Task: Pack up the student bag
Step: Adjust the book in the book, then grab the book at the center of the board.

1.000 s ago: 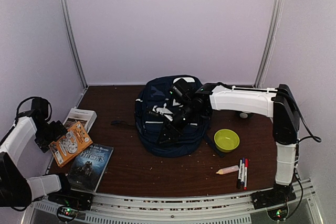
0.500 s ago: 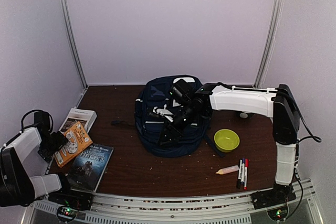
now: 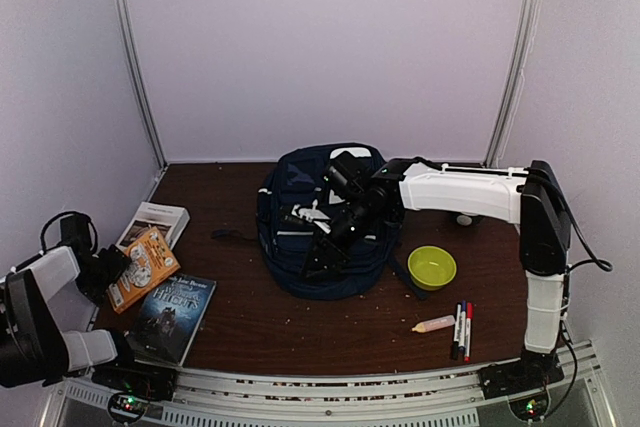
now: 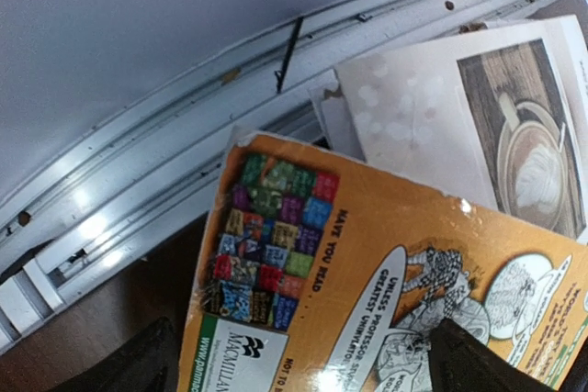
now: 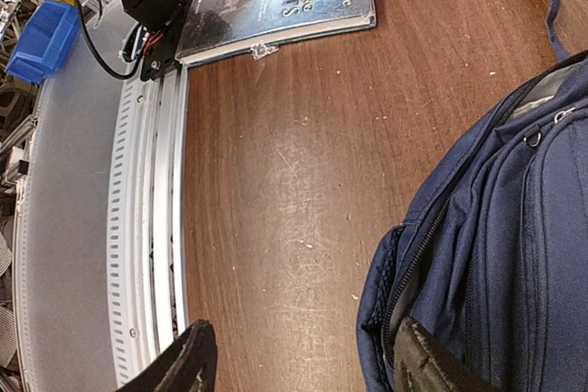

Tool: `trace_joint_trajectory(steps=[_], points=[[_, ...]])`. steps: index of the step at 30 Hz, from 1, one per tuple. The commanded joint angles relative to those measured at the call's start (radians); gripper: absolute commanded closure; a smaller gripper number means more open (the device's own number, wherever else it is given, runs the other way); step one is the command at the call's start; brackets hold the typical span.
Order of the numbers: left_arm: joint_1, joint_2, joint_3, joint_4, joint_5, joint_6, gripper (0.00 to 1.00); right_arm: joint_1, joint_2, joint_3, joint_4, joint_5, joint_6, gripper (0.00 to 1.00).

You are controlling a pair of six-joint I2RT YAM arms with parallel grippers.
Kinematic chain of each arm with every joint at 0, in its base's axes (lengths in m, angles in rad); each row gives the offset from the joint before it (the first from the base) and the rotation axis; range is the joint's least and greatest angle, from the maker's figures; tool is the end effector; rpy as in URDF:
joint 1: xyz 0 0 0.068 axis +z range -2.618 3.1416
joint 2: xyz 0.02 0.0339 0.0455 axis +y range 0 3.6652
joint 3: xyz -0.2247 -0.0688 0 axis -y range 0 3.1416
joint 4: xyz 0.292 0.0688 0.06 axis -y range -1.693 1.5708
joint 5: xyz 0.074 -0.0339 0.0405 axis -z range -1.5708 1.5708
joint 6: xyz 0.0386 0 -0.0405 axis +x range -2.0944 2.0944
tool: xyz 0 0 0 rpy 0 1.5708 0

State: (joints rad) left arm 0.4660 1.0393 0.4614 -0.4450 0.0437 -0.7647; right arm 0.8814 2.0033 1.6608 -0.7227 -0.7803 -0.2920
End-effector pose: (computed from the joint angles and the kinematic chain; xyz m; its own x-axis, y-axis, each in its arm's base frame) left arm 0.2171 0.1073 0.1019 -0.2536 -0.9018 -0.3501 -0.8372 0.3859 -0.3875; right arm 0.2707 0.3711 0.1872 -0.3127 -0.7010 -0.6410 -0.8929 -0.0132 0.4500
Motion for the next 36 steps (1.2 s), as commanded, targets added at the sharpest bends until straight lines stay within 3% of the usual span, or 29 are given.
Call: trace_joint_trajectory(steps=[1,11,17,22,29,36], points=[[0.002,-0.041,-0.045,0.061,0.202,-0.012,0.05,0.001,0.022,0.029,0.026,0.051,0.038,0.34],[-0.062,-0.151,-0.085,0.042,0.338,-0.026,0.09,0.002,0.172,0.198,0.206,0.082,0.356,0.35],[-0.177,-0.149,-0.035,0.04,0.38,-0.024,0.1,0.002,0.261,0.295,0.288,0.045,0.523,0.35],[-0.216,-0.143,0.036,-0.055,0.396,0.005,0.22,0.003,0.263,0.272,0.296,0.041,0.53,0.35],[-0.216,-0.236,0.211,-0.346,0.228,0.113,0.26,0.003,0.253,0.251,0.322,0.035,0.55,0.35],[-0.211,0.041,0.436,-0.356,0.006,0.227,0.08,0.015,0.296,0.293,0.442,0.066,0.703,0.35]])
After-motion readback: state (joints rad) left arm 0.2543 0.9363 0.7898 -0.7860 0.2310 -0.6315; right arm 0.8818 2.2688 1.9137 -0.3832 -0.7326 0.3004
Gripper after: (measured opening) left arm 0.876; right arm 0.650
